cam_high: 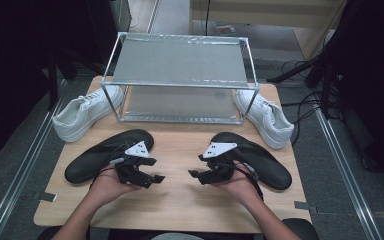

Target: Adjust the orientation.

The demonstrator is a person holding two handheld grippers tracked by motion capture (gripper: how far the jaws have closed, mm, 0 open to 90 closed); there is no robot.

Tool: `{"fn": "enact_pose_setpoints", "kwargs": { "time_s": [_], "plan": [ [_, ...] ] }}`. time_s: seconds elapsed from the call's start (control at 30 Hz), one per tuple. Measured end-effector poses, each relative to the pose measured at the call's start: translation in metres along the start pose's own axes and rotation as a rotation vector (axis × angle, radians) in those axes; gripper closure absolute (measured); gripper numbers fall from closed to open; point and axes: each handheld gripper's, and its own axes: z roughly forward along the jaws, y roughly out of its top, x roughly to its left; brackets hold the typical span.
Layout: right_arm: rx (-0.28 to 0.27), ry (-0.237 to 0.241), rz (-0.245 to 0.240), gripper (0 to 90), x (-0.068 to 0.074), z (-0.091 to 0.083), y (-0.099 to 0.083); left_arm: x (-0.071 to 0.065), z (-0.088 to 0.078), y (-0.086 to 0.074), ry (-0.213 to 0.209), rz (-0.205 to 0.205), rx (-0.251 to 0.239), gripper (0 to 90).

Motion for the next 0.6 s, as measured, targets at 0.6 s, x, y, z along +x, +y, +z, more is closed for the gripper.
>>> {"fn": "enact_pose_setpoints", "kwargs": {
  "time_s": [0.6],
  "plan": [
    [0.005,0.003,0.001,42.0,-0.007,-0.004,0.003,0.004,-0.015,-0.007,0.028,-0.031,-0.002,37.3]
  ]
}}
